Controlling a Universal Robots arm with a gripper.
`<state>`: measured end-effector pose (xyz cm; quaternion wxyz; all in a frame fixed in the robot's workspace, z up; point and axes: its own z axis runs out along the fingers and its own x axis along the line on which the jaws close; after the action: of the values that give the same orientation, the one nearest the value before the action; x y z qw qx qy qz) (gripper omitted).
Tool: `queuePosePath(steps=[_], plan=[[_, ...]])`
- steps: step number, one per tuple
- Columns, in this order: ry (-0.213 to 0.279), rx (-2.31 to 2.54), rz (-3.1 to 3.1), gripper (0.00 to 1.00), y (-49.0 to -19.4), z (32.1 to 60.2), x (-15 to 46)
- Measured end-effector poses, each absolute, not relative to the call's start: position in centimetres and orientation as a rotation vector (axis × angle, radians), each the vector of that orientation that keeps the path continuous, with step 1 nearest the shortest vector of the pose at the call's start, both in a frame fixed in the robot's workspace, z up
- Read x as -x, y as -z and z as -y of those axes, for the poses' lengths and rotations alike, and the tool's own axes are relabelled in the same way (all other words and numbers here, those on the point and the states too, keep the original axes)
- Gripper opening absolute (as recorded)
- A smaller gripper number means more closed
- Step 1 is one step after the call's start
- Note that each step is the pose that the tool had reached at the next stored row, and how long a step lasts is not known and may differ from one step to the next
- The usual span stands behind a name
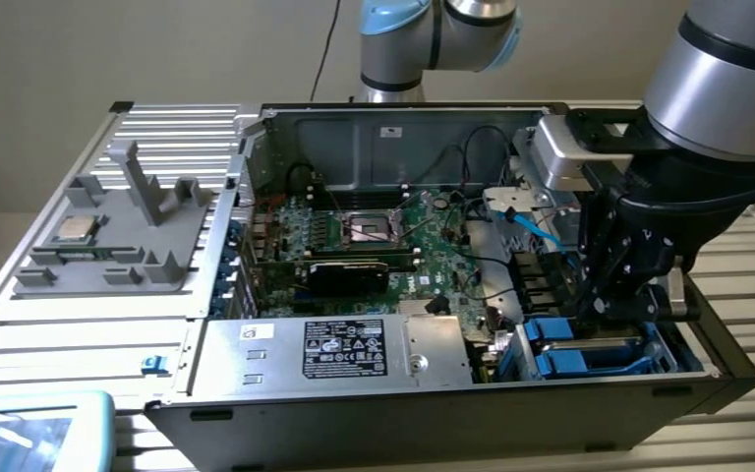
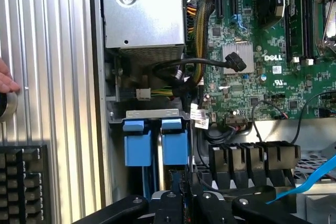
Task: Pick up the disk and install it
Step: 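Insert the second disk wire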
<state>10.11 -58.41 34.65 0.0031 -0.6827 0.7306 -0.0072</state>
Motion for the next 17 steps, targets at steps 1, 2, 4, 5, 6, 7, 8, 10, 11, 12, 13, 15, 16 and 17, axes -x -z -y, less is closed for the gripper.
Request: queuePosePath(steps=[1, 2, 4, 5, 6, 7, 8, 10, 11, 12, 13, 15, 16, 17], plan=[[0.023, 2.14, -2.29, 0.16, -34.59, 58.41, -10.11], [0.024, 2.14, -2.29, 0.16, -34.53, 58.41, -10.11], [0.026, 2.139, -2.289, 0.16, -34.45, 58.41, -10.11], [0.027, 2.139, -2.289, 0.16, -34.42, 58.41, -10.11], [0.027, 2.138, -2.288, 0.16, -34.38, 58.41, -10.11], [0.028, 2.138, -2.288, 0.16, -34.36, 58.41, -10.11], [0.029, 2.138, -2.288, 0.16, -34.34, 58.41, -10.11], [0.029, 2.137, -2.287, 0.16, -34.29, 58.39, -10.11], [0.03, 2.137, -2.287, 0.16, -34.29, 58.39, -10.11], [0.031, 2.137, -2.287, 0.16, -34.28, 58.39, -10.11], [0.032, 2.137, -2.287, 0.16, -34.28, 58.37, -10.11], [0.034, 2.137, -2.287, 0.16, -34.27, 58.36, -10.11], [0.036, 2.136, -2.286, 0.16, -34.28, 58.36, -10.11], [0.038, 2.135, -2.285, 0.16, -34.28, 58.36, -10.11]])
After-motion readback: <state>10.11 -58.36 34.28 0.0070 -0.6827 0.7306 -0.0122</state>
